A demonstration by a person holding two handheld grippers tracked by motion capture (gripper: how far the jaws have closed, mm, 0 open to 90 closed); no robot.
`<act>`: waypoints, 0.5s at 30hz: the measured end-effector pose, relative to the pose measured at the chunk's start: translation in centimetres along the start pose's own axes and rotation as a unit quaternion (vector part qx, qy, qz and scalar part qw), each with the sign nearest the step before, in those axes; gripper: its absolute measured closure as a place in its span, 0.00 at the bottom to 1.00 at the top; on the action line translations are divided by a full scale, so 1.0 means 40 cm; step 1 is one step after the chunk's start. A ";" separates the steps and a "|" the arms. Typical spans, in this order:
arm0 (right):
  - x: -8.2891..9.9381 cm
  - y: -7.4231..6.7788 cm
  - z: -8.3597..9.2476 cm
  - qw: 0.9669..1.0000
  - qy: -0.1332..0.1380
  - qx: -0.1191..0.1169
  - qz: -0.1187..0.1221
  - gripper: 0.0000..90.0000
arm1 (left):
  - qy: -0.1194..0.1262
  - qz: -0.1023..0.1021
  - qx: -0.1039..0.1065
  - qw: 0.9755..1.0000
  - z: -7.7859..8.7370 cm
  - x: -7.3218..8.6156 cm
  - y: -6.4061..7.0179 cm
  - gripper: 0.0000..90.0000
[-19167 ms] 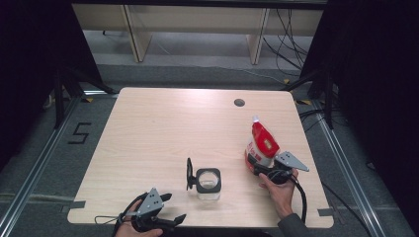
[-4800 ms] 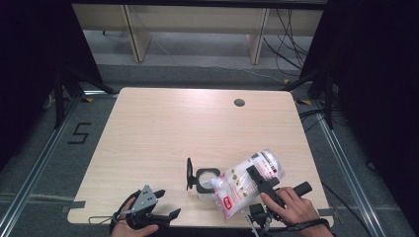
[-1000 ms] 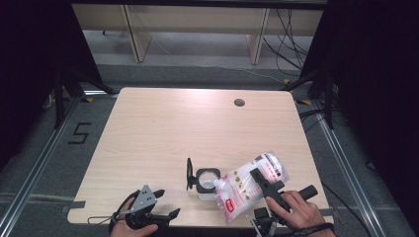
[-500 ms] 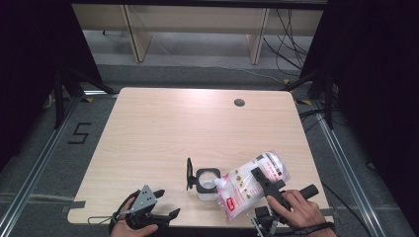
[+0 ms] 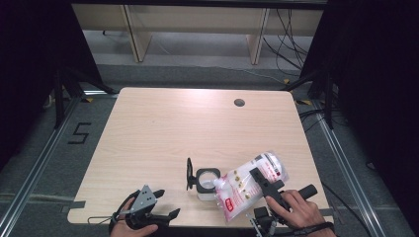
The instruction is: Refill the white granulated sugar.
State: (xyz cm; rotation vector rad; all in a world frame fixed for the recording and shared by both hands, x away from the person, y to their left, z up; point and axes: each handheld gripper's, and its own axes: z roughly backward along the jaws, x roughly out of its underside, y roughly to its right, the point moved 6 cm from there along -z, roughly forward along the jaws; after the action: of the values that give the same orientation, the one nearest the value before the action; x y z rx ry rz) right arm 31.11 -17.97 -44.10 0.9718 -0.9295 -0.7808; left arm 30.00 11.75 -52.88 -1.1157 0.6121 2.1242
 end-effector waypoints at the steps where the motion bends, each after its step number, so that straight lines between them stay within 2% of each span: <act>1: -0.001 0.000 0.000 1.000 0.000 0.000 -0.001 0.54 | -0.004 -0.005 0.000 1.000 0.002 0.001 -0.001 0.21; 3: 0.003 -0.005 0.002 1.000 -0.007 -0.010 -0.006 0.54 | -0.002 -0.001 0.001 1.000 0.001 0.001 -0.001 0.21; 4: 0.005 -0.007 0.002 1.000 -0.009 -0.010 -0.011 0.54 | -0.002 0.011 -0.001 1.000 0.001 0.002 0.002 0.21; 6: 0.006 -0.003 -0.002 1.000 -0.003 -0.001 0.000 0.54 | -0.003 0.010 -0.001 1.000 0.001 0.002 0.002 0.21; 8: 0.006 -0.002 -0.001 1.000 -0.002 -0.001 0.001 0.54 | -0.003 0.009 -0.001 1.000 0.001 0.002 0.002 0.21; 9: 0.006 -0.002 -0.001 1.000 -0.002 -0.001 0.000 0.54 | 0.001 0.014 0.000 1.000 0.000 0.001 0.003 0.21; 11: 0.005 -0.002 -0.001 1.000 -0.002 -0.001 0.000 0.54 | -0.002 0.009 -0.001 1.000 0.001 0.002 0.001 0.21; 13: 0.007 -0.008 0.002 1.000 -0.008 -0.005 -0.012 0.54 | -0.001 0.011 0.000 1.000 0.000 0.002 0.002 0.21; 15: 0.005 -0.002 -0.001 1.000 0.000 -0.002 0.000 0.54 | -0.003 0.010 -0.001 1.000 0.001 0.002 0.002 0.21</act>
State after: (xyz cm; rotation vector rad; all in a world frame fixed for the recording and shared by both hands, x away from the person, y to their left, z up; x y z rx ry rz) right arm 31.22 -18.17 -44.12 0.9689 -0.9279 -0.7824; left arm 29.88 11.76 -52.92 -1.1081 0.6207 2.1444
